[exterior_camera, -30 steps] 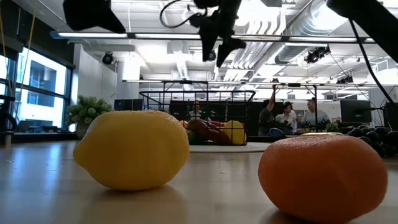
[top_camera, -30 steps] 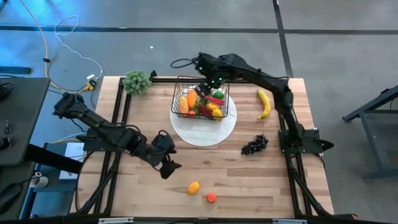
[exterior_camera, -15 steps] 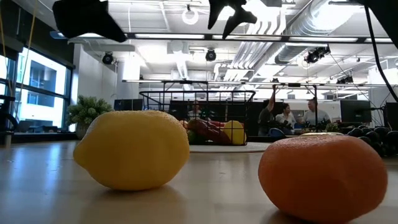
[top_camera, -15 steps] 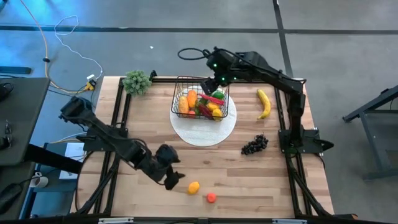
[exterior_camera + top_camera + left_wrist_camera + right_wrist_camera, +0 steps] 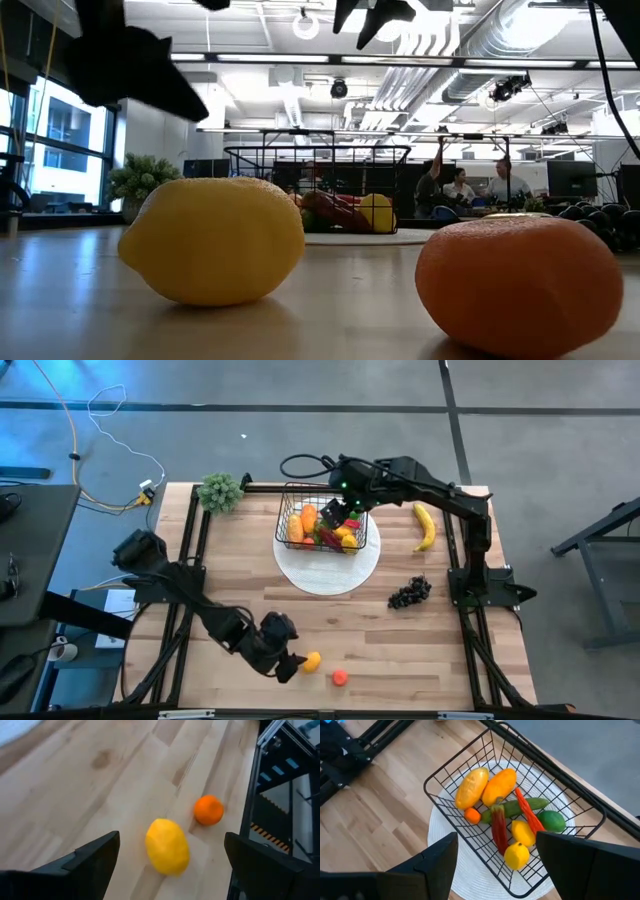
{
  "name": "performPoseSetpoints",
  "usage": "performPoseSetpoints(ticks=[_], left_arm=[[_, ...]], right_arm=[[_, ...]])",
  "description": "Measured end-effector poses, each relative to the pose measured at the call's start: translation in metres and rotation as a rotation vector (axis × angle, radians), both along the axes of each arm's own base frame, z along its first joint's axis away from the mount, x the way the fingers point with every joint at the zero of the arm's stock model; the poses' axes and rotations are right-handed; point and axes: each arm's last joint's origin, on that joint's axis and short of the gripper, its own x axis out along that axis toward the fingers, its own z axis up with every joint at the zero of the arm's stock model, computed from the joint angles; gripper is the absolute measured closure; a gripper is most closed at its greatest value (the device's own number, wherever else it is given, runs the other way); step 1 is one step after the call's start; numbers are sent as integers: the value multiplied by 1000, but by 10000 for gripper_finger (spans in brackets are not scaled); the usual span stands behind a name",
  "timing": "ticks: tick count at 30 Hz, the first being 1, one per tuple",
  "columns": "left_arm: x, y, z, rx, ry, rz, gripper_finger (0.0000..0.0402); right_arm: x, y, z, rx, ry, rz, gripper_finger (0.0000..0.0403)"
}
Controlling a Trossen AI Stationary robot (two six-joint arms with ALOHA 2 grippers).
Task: Build produce basket
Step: Put the lemon into the wire basket
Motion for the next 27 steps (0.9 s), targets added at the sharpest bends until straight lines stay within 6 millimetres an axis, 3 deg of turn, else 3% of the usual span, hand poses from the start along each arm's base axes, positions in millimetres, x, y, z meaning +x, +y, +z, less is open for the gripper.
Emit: performPoseSetpoints(ticks=[27], left_arm=[[26,-22,-85,-19,30,14,53]], right_arm=[[0,2,-1,2,3,-13,155]])
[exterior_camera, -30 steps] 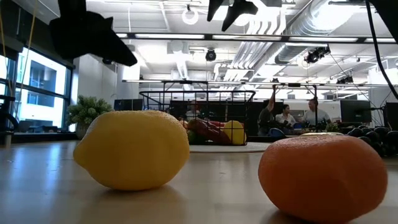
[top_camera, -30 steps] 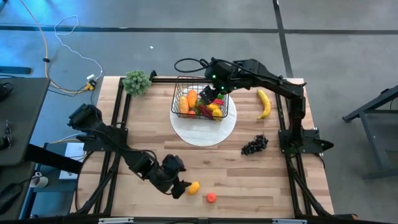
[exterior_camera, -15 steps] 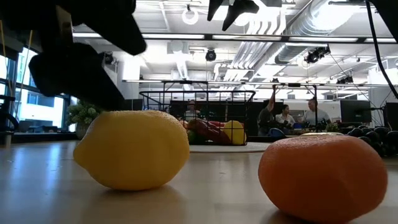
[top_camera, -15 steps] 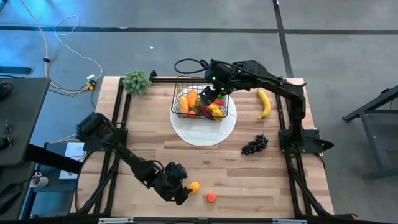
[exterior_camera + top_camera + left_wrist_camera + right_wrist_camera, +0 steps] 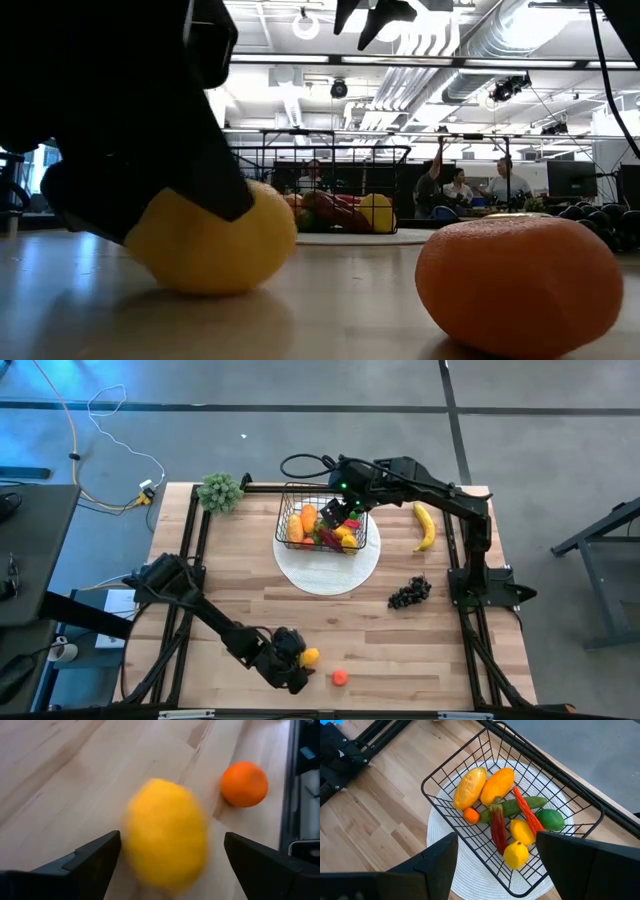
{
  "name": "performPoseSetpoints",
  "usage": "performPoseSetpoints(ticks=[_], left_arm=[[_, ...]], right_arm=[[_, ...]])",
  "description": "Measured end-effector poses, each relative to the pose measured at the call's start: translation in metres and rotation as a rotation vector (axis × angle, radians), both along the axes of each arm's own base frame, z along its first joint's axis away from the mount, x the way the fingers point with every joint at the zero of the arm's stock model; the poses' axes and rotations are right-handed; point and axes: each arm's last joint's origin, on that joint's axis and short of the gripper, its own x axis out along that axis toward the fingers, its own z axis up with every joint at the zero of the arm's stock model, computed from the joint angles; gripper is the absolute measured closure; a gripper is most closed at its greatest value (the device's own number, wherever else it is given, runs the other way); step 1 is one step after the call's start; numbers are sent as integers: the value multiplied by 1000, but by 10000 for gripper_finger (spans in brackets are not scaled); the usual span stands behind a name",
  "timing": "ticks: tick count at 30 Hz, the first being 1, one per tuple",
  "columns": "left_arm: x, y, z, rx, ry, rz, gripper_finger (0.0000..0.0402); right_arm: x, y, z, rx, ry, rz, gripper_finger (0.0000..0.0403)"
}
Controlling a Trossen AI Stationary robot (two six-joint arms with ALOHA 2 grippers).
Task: Build produce basket
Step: Put the lemon into the wire basket
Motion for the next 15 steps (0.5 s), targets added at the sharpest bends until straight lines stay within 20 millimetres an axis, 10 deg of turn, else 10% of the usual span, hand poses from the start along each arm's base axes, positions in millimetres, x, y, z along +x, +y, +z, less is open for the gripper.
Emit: performPoseSetpoints(ticks=[7,15], left_arm=[[1,2,-2,39,-4,13,67],[3,10,-4,109,40,-40,188]], right_arm=[[-1,0,0,-3,10,8,155],[-1,0,-1,-14,25,30,155]])
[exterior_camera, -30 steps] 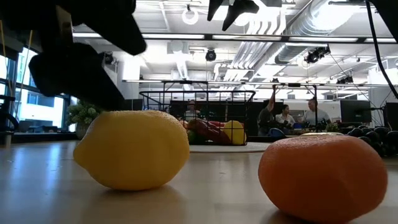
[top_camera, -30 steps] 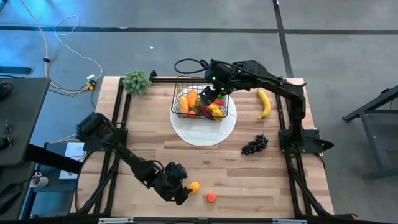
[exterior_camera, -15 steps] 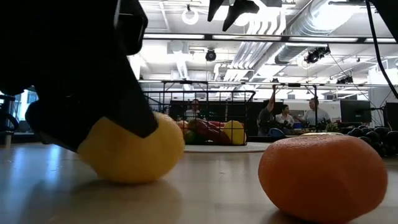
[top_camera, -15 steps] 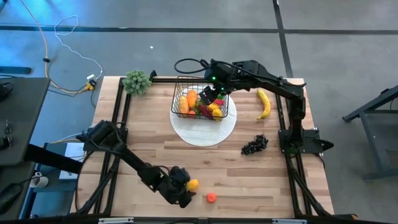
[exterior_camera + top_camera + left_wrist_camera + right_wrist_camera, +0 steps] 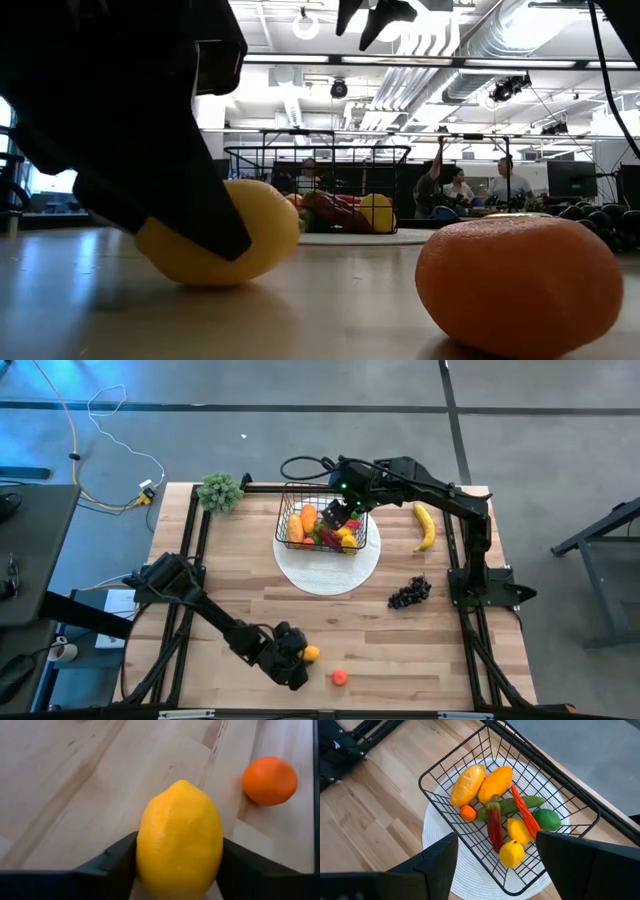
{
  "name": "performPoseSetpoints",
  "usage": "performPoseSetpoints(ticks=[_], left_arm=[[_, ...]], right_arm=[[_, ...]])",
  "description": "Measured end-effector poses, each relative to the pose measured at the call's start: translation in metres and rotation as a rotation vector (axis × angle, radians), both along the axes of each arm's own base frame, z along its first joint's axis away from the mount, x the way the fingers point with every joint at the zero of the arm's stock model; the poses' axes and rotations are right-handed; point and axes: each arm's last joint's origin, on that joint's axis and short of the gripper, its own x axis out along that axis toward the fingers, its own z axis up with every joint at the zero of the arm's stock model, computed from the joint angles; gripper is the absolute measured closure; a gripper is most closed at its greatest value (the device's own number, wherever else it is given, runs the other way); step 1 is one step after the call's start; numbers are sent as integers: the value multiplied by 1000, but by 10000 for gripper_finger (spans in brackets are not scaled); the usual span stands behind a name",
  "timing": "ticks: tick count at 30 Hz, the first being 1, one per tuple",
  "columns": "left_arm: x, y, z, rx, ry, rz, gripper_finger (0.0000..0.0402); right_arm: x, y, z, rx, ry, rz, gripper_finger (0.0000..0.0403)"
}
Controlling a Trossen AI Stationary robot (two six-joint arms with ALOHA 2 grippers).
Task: Build produce basket
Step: Put the lemon into the wire basket
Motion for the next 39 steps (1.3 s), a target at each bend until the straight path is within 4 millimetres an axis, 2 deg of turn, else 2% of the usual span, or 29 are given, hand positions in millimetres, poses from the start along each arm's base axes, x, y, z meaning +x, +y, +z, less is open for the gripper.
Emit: performPoseSetpoints(ticks=[3,9,15,19,25,32,39], left_arm=[[1,2,1,12,9,-29,241],[4,12,12,13,15,-66,244],[6,37,34,62,38,-60,239],[7,61,54,105,41,-55,234],[3,106,84,153,55,-18,236],[-8,160,125,233,4,22,236],[-25,213,156,343,-32,77,236]], right_arm=[[0,0,0,-7,11,17,155],[-9,1,5,-16,25,41,155],[-24,4,19,-24,-6,43,155],[-35,9,28,-27,-21,53,155],[-45,26,30,-29,33,94,155],[-43,36,30,-64,44,114,155],[-44,36,31,-124,51,73,155]])
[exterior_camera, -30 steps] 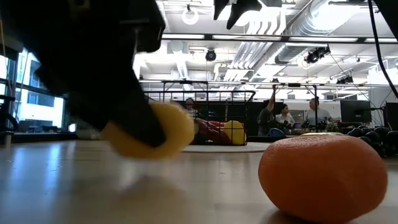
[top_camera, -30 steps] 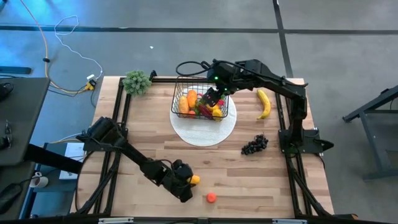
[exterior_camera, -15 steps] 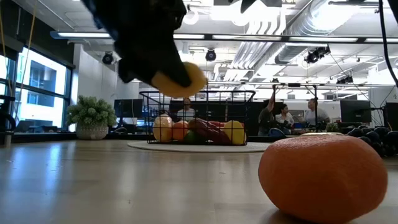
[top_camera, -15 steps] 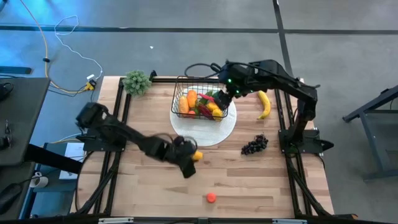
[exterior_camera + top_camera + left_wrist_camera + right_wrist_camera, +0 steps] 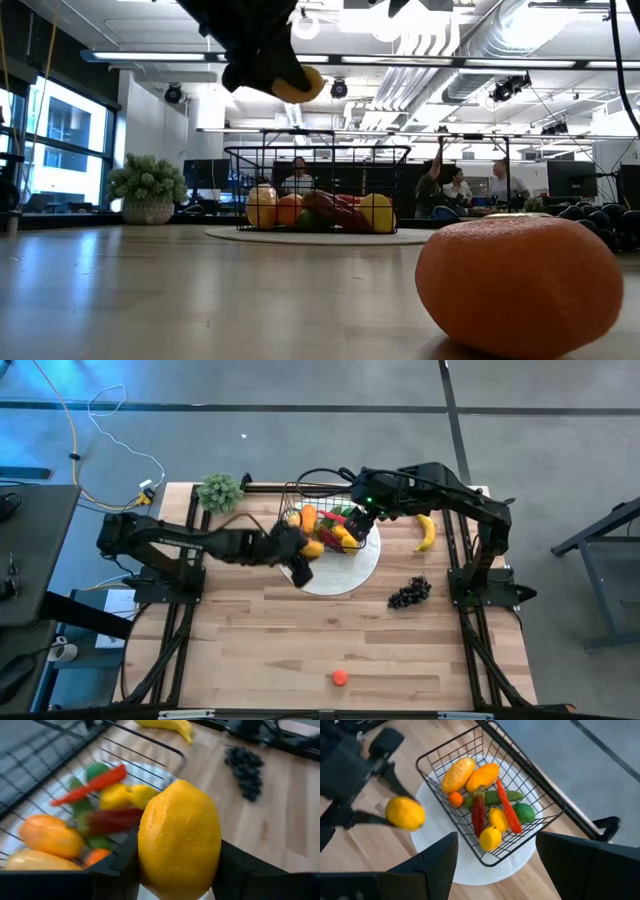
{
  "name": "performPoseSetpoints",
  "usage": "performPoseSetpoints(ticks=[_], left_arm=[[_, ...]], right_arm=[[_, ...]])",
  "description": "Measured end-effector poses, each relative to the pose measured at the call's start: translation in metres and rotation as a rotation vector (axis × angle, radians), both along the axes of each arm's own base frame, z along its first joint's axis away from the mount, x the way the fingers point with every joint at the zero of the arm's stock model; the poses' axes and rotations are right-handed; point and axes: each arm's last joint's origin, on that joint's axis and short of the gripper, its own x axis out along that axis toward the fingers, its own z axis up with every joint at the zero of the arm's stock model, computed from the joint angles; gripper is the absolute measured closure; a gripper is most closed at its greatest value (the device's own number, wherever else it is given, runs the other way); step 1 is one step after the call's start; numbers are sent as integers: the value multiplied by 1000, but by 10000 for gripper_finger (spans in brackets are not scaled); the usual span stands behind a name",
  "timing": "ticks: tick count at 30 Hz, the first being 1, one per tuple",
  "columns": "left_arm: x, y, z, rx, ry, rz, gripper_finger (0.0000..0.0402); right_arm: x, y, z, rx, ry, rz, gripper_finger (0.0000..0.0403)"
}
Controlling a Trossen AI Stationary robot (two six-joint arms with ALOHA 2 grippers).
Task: Build produce basket
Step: Put the lemon into the wire basket
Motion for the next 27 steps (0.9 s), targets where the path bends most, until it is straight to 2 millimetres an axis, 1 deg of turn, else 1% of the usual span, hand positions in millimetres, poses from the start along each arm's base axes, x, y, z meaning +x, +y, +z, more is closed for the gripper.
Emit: performPoseSetpoints(ticks=[6,12,15,21,27], left_arm=[[-9,40,2,-6,9,44,236],[-13,74,-9,0,59,101,236],[-15,88,-15,-35,71,103,236],[-16,105,-30,-113,97,70,232],[-15,114,-42,-145,126,80,204]], right_arm=[[0,-2,0,-30,-2,-34,155],[-1,-8,1,-66,17,-28,155],[-2,-14,1,-76,27,-31,155],[-5,-30,1,-111,68,-15,155],[-10,-48,0,-103,90,-12,155]])
